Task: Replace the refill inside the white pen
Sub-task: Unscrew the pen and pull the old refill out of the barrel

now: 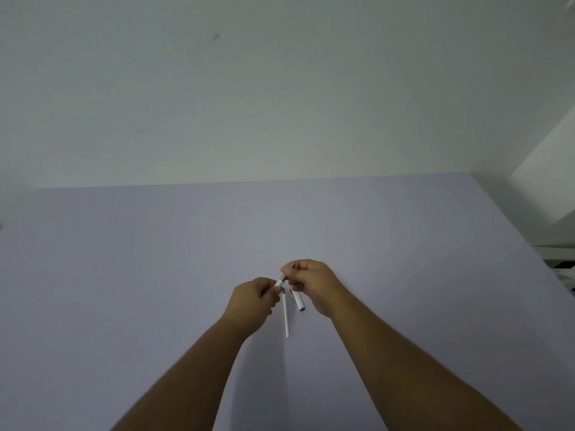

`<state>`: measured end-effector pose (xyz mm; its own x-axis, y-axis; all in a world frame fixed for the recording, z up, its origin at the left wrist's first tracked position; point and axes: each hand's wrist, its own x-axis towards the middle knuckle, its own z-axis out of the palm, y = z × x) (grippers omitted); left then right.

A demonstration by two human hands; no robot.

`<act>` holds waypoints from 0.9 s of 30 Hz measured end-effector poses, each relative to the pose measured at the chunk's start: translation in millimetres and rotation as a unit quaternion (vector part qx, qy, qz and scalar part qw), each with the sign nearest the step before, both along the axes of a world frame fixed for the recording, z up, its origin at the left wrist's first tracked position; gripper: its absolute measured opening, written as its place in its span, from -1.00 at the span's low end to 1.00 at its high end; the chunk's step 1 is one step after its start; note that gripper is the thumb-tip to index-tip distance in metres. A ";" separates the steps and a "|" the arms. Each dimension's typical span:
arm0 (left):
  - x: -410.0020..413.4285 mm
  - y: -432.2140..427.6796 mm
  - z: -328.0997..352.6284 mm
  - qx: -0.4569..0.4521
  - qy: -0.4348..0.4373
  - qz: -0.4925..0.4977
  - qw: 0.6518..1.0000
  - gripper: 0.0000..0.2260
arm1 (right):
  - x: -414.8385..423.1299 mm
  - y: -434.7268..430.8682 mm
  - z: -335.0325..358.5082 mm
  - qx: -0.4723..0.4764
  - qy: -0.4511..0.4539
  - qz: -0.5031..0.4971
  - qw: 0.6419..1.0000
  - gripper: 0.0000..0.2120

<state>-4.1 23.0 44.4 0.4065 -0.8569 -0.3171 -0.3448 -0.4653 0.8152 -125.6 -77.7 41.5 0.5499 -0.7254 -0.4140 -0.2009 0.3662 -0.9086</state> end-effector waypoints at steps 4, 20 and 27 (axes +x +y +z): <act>-1.8 2.3 1.6 0.005 -0.037 -0.011 0.999 -0.80 | -0.1 -0.8 3.0 0.008 0.059 0.003 0.998 -0.83; -0.4 2.3 16.8 -0.006 -0.092 -0.029 0.995 -0.82 | 2.2 -2.1 10.4 0.036 -0.014 0.002 0.999 -0.94; -2.5 4.1 18.9 -0.001 -0.093 -0.031 0.995 -0.81 | 3.1 -1.6 14.2 0.025 -0.006 -0.001 1.000 -0.90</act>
